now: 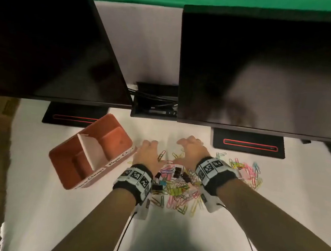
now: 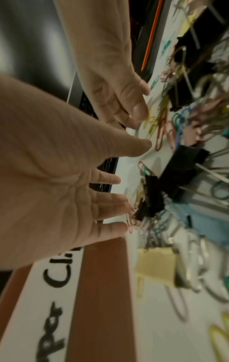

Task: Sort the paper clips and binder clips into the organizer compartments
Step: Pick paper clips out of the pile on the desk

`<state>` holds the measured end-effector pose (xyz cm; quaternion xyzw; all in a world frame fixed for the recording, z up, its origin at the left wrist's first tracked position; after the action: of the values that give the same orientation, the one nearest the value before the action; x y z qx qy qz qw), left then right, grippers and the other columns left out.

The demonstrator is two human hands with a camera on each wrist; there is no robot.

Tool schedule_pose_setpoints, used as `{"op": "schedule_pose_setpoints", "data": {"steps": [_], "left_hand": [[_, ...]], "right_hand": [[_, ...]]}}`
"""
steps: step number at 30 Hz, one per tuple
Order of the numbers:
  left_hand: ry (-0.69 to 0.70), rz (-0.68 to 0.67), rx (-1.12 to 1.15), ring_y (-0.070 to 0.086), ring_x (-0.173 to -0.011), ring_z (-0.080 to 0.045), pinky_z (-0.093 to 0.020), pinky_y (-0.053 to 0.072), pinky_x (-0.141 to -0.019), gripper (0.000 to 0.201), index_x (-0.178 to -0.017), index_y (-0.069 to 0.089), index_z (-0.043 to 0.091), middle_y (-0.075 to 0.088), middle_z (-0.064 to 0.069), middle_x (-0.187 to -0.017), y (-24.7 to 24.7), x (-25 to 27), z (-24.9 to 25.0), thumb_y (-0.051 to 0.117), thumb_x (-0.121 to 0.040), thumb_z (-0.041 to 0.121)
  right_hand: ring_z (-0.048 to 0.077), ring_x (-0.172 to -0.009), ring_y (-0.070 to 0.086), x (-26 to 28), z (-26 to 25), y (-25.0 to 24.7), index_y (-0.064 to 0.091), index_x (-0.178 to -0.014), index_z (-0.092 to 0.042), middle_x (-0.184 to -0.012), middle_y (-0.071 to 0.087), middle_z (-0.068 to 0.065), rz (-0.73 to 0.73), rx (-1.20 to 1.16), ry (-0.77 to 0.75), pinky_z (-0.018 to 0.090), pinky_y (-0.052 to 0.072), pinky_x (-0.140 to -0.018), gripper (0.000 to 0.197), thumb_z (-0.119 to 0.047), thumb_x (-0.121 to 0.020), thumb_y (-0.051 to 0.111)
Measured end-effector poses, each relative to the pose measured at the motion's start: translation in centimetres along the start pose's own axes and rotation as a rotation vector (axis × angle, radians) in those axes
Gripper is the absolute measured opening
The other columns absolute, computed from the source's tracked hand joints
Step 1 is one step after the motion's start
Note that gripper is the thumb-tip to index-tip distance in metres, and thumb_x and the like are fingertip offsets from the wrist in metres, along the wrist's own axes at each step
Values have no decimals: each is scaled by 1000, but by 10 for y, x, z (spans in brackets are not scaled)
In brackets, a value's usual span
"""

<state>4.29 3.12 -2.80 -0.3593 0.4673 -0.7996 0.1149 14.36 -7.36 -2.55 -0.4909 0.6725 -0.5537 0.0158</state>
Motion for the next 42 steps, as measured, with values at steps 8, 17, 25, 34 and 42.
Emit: {"op": "schedule_pose_setpoints", "data": {"steps": [8,17,25,34,42], "left_hand": [[109,50,63,55,-96,-23,-28,43,-82,20,-103,59,11,56,-7,-106,19,-12,-3,58,-83,6],[177,-15,-99,57,-92,-23,-34,37,-84,19,-93,63,17,63,-1,-95,19,-14,4,46,-88,12],[172,-58,-107,55,-96,-22,-36,37,-86,17,-98,60,17,60,-1,-100,14,-9,4,45,-90,13],[168,-92,12,58,-84,-16,-38,47,-87,6,-83,66,20,51,4,-99,20,7,3,65,-82,26],[203,-130,-75,56,-84,-22,-35,47,-79,7,-84,60,13,60,-4,-93,32,7,23,60,-85,20]], "right_hand": [[27,-109,48,-8,-13,31,50,-120,-12,-120,47,7,-31,42,-100,36,45,-92,43,-14,-80,67],[26,-95,58,-4,-8,35,65,-104,-12,-106,58,8,-42,-5,-101,32,49,-83,18,-12,-88,56],[24,-93,59,6,9,37,66,-95,-11,-104,60,9,-24,-87,-81,31,48,-82,14,-8,-86,55],[24,-97,60,10,15,36,60,-110,-13,-107,63,8,-14,-142,-48,33,51,-85,31,0,-83,55],[24,-101,59,8,18,31,63,-103,-10,-107,65,8,-16,-97,19,30,49,-84,22,-1,-85,53]]}}
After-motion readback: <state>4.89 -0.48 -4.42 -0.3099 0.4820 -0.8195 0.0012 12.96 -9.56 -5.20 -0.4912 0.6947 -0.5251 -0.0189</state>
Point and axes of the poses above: each hand's wrist, its own x-axis away from the middle knuckle, its own y-axis out of the palm, z = x × y, the point moved 6 cm from there along -x, towards the middle knuckle
